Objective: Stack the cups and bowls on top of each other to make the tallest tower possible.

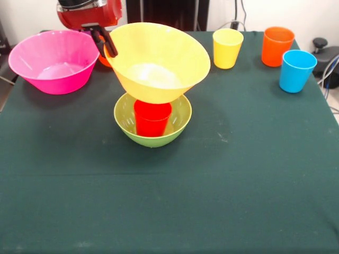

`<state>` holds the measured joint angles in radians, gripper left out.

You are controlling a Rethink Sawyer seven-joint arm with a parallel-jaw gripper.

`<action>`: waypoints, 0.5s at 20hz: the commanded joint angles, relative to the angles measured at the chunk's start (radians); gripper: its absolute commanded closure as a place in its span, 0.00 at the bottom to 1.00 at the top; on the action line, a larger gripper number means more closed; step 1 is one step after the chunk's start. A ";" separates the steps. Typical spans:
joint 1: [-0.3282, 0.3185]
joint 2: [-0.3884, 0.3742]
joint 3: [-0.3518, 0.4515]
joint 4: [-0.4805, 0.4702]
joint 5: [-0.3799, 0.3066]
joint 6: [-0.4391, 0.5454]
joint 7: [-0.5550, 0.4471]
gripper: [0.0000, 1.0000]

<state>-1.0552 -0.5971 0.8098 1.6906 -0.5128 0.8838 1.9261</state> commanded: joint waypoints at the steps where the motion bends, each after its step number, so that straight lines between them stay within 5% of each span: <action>1: 0.030 0.053 -0.004 -0.093 -0.040 0.047 -0.223 1.00; 10: 0.036 0.063 -0.012 -0.083 -0.052 0.011 -0.200 1.00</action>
<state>-1.0543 -0.5904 0.8098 1.6588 -0.5128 0.8840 1.9261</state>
